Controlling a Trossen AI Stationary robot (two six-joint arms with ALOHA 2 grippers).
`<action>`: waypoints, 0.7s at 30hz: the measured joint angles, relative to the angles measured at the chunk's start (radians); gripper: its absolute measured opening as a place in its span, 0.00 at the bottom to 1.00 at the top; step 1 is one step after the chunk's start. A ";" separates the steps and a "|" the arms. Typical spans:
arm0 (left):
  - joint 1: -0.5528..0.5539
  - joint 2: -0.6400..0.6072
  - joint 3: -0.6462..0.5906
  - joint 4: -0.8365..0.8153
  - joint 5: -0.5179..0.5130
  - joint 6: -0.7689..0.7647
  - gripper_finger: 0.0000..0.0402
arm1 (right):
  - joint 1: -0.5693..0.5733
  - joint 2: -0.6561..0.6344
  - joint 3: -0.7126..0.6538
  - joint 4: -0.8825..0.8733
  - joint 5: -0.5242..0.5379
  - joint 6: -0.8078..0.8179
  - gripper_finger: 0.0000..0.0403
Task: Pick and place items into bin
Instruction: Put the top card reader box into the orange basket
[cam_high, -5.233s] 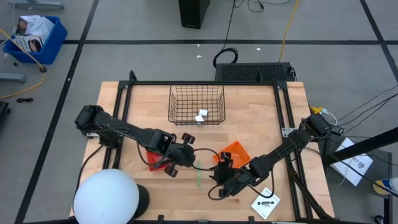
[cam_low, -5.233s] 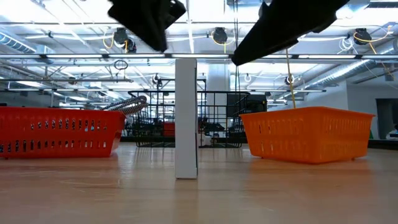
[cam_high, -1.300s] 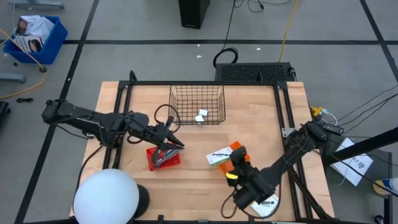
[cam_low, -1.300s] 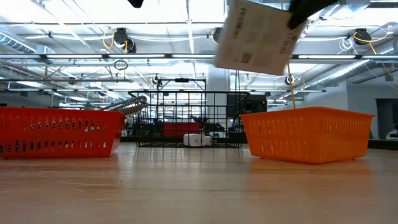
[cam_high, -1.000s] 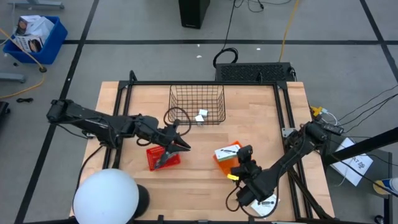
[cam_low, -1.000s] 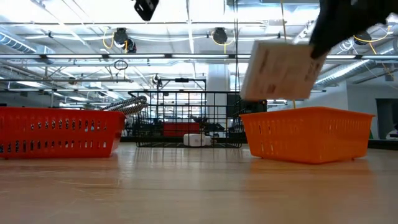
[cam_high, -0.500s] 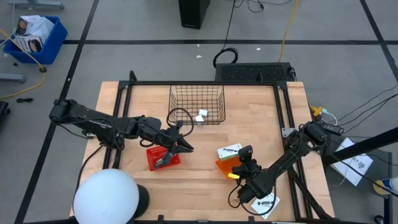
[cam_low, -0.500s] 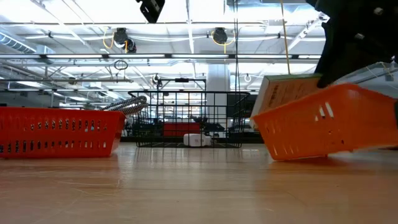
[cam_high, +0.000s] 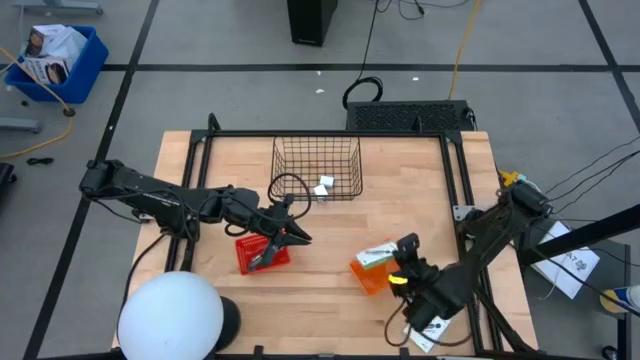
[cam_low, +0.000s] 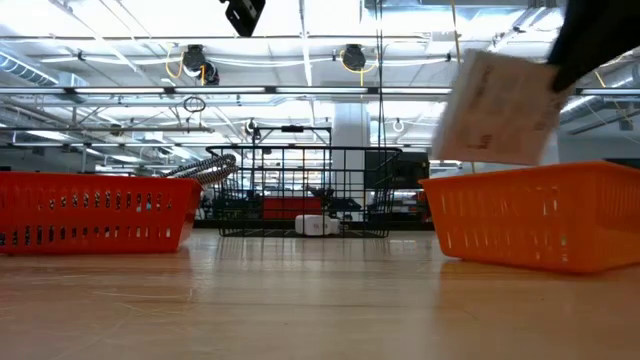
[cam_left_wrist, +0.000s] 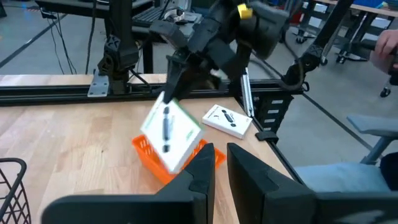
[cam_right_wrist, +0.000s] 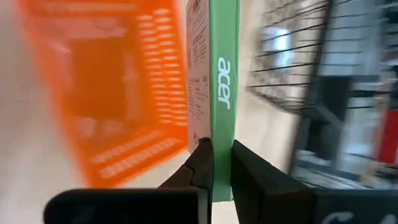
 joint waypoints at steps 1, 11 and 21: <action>0.000 0.000 0.000 -0.001 0.000 0.000 0.12 | 0.005 -0.010 0.000 0.012 -0.032 0.013 0.05; 0.000 0.003 0.000 0.002 0.000 -0.017 0.12 | -0.019 0.081 0.000 0.100 -0.112 -0.059 0.05; 0.000 0.003 0.000 0.001 0.000 -0.019 0.12 | -0.083 0.113 0.000 0.135 -0.102 -0.062 0.05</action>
